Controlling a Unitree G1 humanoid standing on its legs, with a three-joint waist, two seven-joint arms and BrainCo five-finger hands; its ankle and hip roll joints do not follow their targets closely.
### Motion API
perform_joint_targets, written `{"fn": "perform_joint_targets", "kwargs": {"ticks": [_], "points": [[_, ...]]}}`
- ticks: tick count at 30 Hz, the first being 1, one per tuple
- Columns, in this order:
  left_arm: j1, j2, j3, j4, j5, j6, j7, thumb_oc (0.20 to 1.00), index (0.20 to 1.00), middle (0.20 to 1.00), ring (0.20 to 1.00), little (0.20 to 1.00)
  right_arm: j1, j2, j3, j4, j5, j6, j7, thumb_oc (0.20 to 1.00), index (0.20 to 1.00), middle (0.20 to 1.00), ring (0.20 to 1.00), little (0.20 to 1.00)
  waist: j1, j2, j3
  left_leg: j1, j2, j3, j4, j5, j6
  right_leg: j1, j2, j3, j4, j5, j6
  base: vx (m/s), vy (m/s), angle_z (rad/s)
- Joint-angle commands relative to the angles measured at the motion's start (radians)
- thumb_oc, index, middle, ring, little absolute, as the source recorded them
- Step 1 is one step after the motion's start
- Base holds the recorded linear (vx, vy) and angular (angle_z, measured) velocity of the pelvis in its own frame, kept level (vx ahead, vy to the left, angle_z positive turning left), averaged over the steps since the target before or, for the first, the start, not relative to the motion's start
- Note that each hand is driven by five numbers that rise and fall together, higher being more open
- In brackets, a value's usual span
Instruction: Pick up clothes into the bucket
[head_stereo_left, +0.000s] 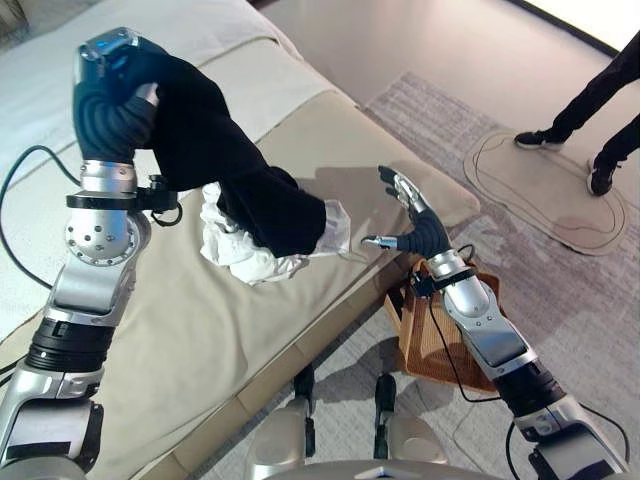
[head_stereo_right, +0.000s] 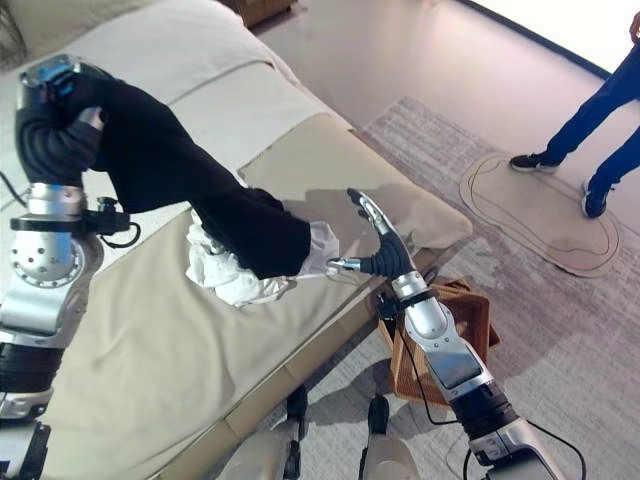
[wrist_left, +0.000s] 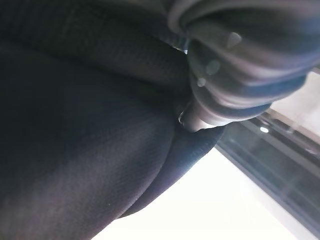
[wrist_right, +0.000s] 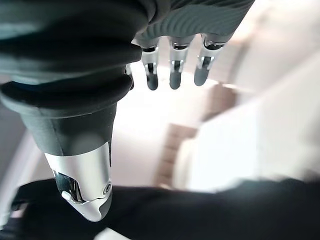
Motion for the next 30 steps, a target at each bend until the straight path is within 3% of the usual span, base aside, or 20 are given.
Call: {"fn": "perform_joint_targets", "kwargs": {"ticks": [1, 8, 12, 16, 21, 29, 30], "points": [[-0.008, 0.011, -0.016, -0.072, -0.131, -0.065, -0.081, 0.200, 0.200, 0.200, 0.200, 0.200, -0.051, 0.017, 0.024, -0.089, -0.024, -0.023, -0.025, 1.000, 1.000, 1.000, 1.000, 1.000, 0.003, -0.035, -0.103, 0.073, -0.022, 0.025, 0.053, -0.129, 0.007, -0.038, -0.014, 0.014, 0.035, 0.001, 0.024, 0.08, -0.012, 0.00], [-0.013, -0.039, -0.151, -0.186, -0.415, -0.006, -0.236, 0.200, 0.200, 0.200, 0.200, 0.200, -0.104, 0.040, 0.061, -0.068, -0.066, 0.017, -0.045, 1.000, 1.000, 1.000, 1.000, 1.000, 0.002, -0.036, -0.145, 0.124, -0.014, 0.023, 0.038, -0.135, 0.005, 0.018, -0.011, 0.005, 0.026, -0.016, 0.020, 0.06, -0.007, 0.04], [-0.028, -0.046, -0.216, -0.207, -0.497, 0.021, -0.272, 0.200, 0.200, 0.200, 0.200, 0.200, -0.119, 0.066, 0.111, -0.028, -0.049, 0.029, -0.031, 1.000, 1.000, 1.000, 1.000, 1.000, 0.002, -0.038, -0.154, 0.141, -0.011, 0.024, 0.034, -0.136, 0.003, 0.037, -0.010, 0.004, 0.023, -0.020, 0.019, 0.01, 0.000, 0.00], [-0.106, -0.048, -0.315, -0.242, -0.562, 0.048, -0.292, 0.200, 0.200, 0.200, 0.200, 0.200, -0.132, 0.099, 0.243, 0.048, 0.111, 0.078, 0.084, 1.000, 1.000, 1.000, 1.000, 1.000, 0.005, -0.044, -0.162, 0.153, -0.010, 0.019, 0.029, -0.132, -0.002, 0.052, -0.011, -0.001, 0.023, -0.023, 0.018, 0.00, 0.000, 0.02], [-0.157, -0.059, -0.352, -0.227, -0.559, 0.046, -0.274, 0.200, 0.200, 0.200, 0.200, 0.200, -0.110, 0.116, 0.318, 0.073, 0.307, 0.121, 0.177, 1.000, 1.000, 1.000, 1.000, 1.000, 0.007, -0.051, -0.162, 0.155, -0.010, 0.006, 0.024, -0.126, -0.003, 0.055, -0.013, -0.011, 0.031, -0.026, 0.017, -0.01, -0.001, 0.04], [-0.304, -0.057, -0.422, -0.151, -0.531, 0.022, -0.258, 0.200, 0.200, 0.200, 0.200, 0.200, -0.179, 0.044, 0.538, 0.132, 0.549, 0.235, 0.394, 1.000, 1.000, 1.000, 1.000, 1.000, 0.027, -0.065, -0.145, 0.131, -0.018, -0.052, 0.028, -0.111, -0.007, 0.036, -0.029, -0.053, 0.082, -0.037, 0.014, -0.04, -0.004, 0.20], [-0.316, -0.058, -0.427, -0.141, -0.526, 0.018, -0.258, 0.200, 0.200, 0.200, 0.200, 0.200, -0.192, 0.031, 0.555, 0.134, 0.568, 0.240, 0.413, 0.950, 0.950, 0.950, 0.950, 0.950, 0.029, -0.067, -0.145, 0.129, -0.018, -0.059, 0.029, -0.109, -0.007, 0.039, -0.031, -0.059, 0.081, -0.037, 0.015, -0.01, -0.006, 0.19]]}}
